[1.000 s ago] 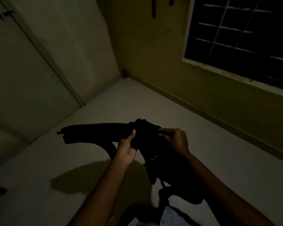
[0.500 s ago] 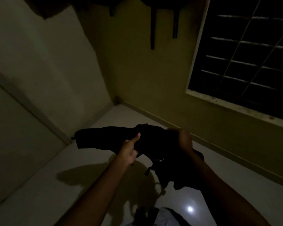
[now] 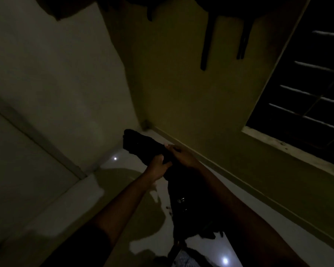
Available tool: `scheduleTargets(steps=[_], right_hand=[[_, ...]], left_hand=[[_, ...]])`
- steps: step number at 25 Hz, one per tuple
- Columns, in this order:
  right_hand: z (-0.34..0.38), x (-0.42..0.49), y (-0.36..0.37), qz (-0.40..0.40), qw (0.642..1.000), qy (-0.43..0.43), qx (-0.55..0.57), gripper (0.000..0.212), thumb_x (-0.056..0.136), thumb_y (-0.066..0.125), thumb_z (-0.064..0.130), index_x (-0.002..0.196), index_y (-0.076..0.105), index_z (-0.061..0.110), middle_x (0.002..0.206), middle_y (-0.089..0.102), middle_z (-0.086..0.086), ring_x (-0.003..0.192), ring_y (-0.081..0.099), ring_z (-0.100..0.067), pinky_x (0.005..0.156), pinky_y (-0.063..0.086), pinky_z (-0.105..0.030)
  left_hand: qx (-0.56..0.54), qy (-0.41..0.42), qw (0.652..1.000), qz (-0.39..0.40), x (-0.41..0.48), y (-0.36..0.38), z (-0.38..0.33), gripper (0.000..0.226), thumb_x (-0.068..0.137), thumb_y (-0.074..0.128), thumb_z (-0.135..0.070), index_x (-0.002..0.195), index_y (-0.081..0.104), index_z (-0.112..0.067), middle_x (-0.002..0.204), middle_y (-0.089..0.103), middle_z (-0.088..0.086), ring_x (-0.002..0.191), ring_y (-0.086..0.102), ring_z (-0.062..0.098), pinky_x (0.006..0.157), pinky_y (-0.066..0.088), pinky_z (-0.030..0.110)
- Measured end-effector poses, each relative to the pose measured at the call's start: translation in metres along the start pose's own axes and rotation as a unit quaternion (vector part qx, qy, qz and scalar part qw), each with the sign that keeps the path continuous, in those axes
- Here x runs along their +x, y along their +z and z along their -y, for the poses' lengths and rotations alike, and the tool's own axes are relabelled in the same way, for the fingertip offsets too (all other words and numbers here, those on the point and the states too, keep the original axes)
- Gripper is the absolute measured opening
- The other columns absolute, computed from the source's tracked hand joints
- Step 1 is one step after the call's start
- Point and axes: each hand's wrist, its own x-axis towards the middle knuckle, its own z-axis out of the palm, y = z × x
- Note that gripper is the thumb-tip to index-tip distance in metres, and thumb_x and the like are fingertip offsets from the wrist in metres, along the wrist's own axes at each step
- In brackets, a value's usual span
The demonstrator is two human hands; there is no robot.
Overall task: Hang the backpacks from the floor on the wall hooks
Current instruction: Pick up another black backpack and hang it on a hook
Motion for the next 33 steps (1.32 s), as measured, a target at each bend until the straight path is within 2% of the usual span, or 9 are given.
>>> scheduleTargets(steps=[4,8,11,13,17,21,28,31,33], right_hand=[[0.041,0.049,0.012,0.04,0.999,0.008,-0.035,0.066,0.076,0.064,0.052,0.128,0.053,0.014,0.125,0.058,-0.002,0.107,0.058,-0.019,0.089,0.048,-0.028],[0.045,0.085,0.025,-0.097,0.975,-0.049,-0.192,0.029,0.093,0.05,0.013,0.111,0.063,-0.006,0.115,0.065,-0.022,0.102,0.062,-0.033,0.072,0.045,-0.027],[0.036,0.09,0.025,-0.17,0.982,-0.069,-0.046,0.025,0.091,0.051,0.004,0.108,0.063,-0.011,0.108,0.067,-0.024,0.091,0.062,-0.021,0.056,0.038,-0.014],[0.031,0.083,0.037,-0.137,0.985,-0.074,0.076,0.027,0.09,0.056,0.004,0.112,0.062,-0.009,0.109,0.067,-0.021,0.087,0.06,-0.011,0.066,0.045,-0.012],[0.036,0.068,0.084,-0.036,0.986,-0.092,0.136,0.025,0.087,0.059,0.006,0.109,0.065,-0.004,0.1,0.068,-0.011,0.069,0.065,0.006,0.067,0.051,-0.009],[0.053,0.067,0.106,-0.04,0.987,-0.065,0.142,0.027,0.091,0.055,0.011,0.114,0.064,0.002,0.118,0.066,-0.016,0.106,0.063,-0.021,0.098,0.049,-0.033],[0.098,0.09,0.136,-0.139,0.962,0.042,0.229,0.071,0.073,0.071,0.046,0.133,0.045,0.018,0.127,0.055,-0.002,0.116,0.056,-0.022,0.104,0.045,-0.04],[0.093,0.101,0.152,-0.244,0.952,0.067,0.171,0.043,0.084,0.064,0.034,0.115,0.06,0.004,0.117,0.061,-0.016,0.11,0.058,-0.031,0.097,0.047,-0.037],[0.086,0.101,0.157,-0.262,0.946,0.041,0.183,0.03,0.085,0.064,0.028,0.094,0.066,-0.001,0.097,0.066,-0.017,0.096,0.063,-0.03,0.082,0.05,-0.034]], left_hand=[[0.106,0.095,0.989,0.039,0.02,-0.029,0.008,0.039,0.093,0.05,-0.009,0.13,0.048,0.005,0.135,0.051,0.019,0.125,0.047,0.031,0.099,0.04,0.031],[0.157,0.143,0.977,0.004,0.038,-0.046,0.025,0.028,0.091,0.053,-0.01,0.112,0.062,0.006,0.122,0.057,0.019,0.117,0.048,0.029,0.095,0.04,0.032],[-0.141,0.061,0.987,-0.044,0.04,-0.064,0.027,0.022,0.089,0.06,-0.019,0.107,0.063,-0.007,0.112,0.059,0.016,0.095,0.056,0.023,0.078,0.046,0.027],[-0.345,-0.054,0.935,-0.052,0.049,-0.085,0.031,0.045,0.087,0.059,-0.038,0.126,0.052,-0.017,0.131,0.055,0.011,0.104,0.058,0.023,0.088,0.05,0.036],[-0.45,-0.119,0.882,-0.077,0.079,-0.135,0.024,0.077,0.075,0.069,-0.046,0.141,0.039,-0.02,0.136,0.053,0.009,0.113,0.058,0.027,0.089,0.051,0.038],[-0.349,-0.102,0.92,-0.148,0.092,-0.155,0.042,0.054,0.089,0.058,-0.019,0.14,0.041,-0.008,0.138,0.051,0.017,0.118,0.056,0.034,0.101,0.047,0.043],[0.032,0.089,0.992,-0.084,0.066,-0.151,0.098,0.034,0.093,0.048,-0.009,0.125,0.058,-0.003,0.122,0.064,0.015,0.11,0.061,0.029,0.09,0.046,0.026],[0.046,0.093,0.995,-0.013,0.065,-0.173,0.112,0.036,0.092,0.052,-0.01,0.128,0.055,-0.005,0.126,0.062,0.016,0.115,0.059,0.03,0.1,0.047,0.033],[-0.088,0.052,0.988,0.116,0.061,-0.194,0.112,0.061,0.083,0.068,-0.018,0.139,0.043,-0.015,0.139,0.052,0.006,0.127,0.05,0.023,0.109,0.039,0.037]])
